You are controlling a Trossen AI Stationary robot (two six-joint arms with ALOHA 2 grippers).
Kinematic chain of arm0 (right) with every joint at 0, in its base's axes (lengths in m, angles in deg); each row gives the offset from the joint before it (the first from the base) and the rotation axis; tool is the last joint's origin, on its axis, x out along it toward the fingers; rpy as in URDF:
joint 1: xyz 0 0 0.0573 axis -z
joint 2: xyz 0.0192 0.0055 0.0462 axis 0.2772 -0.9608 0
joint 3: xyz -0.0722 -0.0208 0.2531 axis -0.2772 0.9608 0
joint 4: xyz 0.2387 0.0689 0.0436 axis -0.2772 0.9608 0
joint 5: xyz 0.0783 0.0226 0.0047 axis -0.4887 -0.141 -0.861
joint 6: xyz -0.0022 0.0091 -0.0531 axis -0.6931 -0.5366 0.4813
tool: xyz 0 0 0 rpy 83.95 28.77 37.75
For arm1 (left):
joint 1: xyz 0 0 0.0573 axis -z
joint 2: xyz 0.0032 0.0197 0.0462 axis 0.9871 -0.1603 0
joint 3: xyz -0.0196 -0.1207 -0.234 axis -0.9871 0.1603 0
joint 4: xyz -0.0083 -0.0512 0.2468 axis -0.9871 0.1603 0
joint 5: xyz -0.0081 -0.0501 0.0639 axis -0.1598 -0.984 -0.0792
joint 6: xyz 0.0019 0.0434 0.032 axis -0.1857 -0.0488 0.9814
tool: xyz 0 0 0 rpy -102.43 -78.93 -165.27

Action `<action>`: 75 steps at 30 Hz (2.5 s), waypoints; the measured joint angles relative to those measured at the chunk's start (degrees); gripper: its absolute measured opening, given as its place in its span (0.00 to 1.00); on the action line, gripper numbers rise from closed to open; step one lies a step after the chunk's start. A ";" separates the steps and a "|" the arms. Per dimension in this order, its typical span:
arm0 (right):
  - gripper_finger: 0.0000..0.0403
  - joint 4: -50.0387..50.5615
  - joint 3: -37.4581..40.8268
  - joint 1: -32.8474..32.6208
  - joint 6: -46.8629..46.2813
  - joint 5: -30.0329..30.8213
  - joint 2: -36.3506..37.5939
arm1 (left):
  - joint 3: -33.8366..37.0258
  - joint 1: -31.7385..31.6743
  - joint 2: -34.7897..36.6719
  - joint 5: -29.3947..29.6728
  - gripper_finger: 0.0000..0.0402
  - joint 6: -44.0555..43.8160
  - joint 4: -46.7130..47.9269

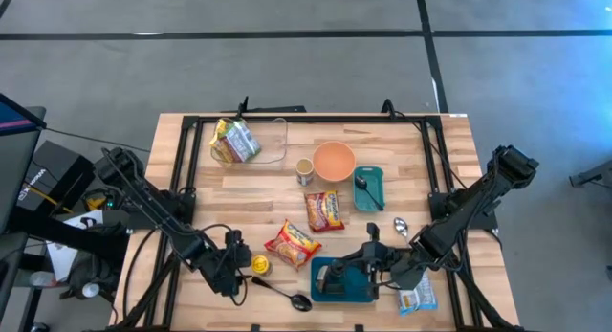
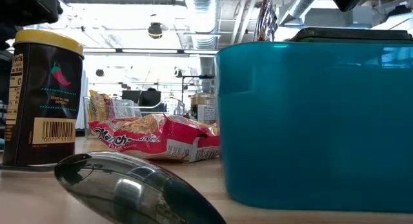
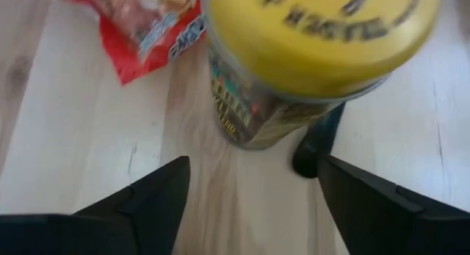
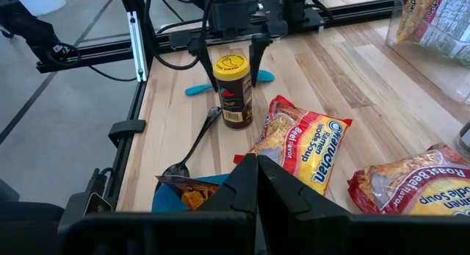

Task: Pick & Place Food Item
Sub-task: Put the yellow seasoning bottle into the blue bin

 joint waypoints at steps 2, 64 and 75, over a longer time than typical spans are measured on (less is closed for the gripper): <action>0.00 -0.01 0.00 0.00 0.01 0.01 0.00 | 0.00 0.00 0.00 0.06 0.77 3.09 -1.23; 0.00 -0.01 0.02 0.02 0.11 0.01 0.01 | -0.04 -3.32 -9.09 3.62 0.78 14.55 -18.29; 0.00 0.00 0.02 0.02 0.11 0.01 0.01 | -0.02 -3.32 -9.09 3.64 0.68 14.90 -18.27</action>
